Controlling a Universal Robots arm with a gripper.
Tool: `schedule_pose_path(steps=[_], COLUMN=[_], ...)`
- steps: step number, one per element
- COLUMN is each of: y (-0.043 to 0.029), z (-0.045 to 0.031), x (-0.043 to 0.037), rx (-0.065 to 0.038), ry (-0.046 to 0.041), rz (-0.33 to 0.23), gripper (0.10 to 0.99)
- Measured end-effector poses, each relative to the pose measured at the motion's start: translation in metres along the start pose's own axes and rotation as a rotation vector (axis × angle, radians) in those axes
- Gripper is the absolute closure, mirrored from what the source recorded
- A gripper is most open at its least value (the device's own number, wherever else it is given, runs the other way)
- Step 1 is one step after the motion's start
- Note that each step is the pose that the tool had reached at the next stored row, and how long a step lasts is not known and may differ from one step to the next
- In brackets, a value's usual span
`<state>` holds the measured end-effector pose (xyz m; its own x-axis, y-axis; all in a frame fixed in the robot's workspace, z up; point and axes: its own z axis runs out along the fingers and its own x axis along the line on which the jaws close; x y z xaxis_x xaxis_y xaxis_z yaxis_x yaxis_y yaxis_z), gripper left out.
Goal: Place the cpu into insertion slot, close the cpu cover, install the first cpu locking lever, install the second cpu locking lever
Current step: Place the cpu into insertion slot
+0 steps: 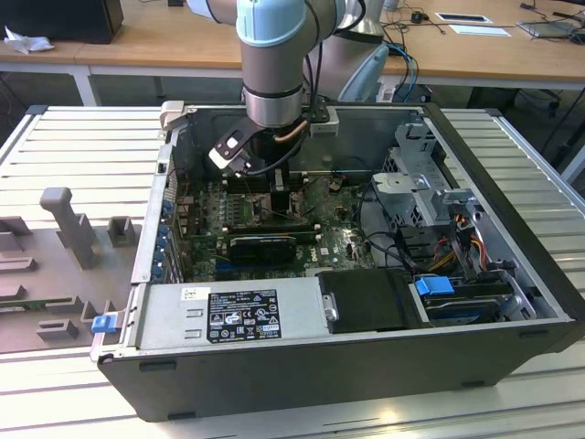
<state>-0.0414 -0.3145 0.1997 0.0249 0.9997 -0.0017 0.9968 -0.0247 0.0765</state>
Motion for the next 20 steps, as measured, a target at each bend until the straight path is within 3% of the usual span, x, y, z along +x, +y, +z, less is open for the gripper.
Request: schedule_pose_path(steps=[6,8,10,11,15,16,19,20], y=[0.0000,0.0000,0.0000,0.0000,0.0002,0.0003,0.0005,0.0006], z=[0.0005,0.0007,0.0008,0.0007,-0.0031,-0.0042,-0.0070,-0.0085], x=[0.0000,0.0000,0.0004,0.0009,0.0016,0.0016,0.0016,0.0016], rx=[0.000,0.000,0.000,0.000,0.000,0.000,0.000,0.000], ry=[-0.0001,0.0000,0.0006,0.0011,-0.0007,-0.0031,-0.0058,-0.0066], rz=[0.000,0.000,0.000,0.000,0.000,0.000,-0.001,0.000], gripper=[0.541,0.475,0.475,0.408,0.408,0.424,0.612,0.612])
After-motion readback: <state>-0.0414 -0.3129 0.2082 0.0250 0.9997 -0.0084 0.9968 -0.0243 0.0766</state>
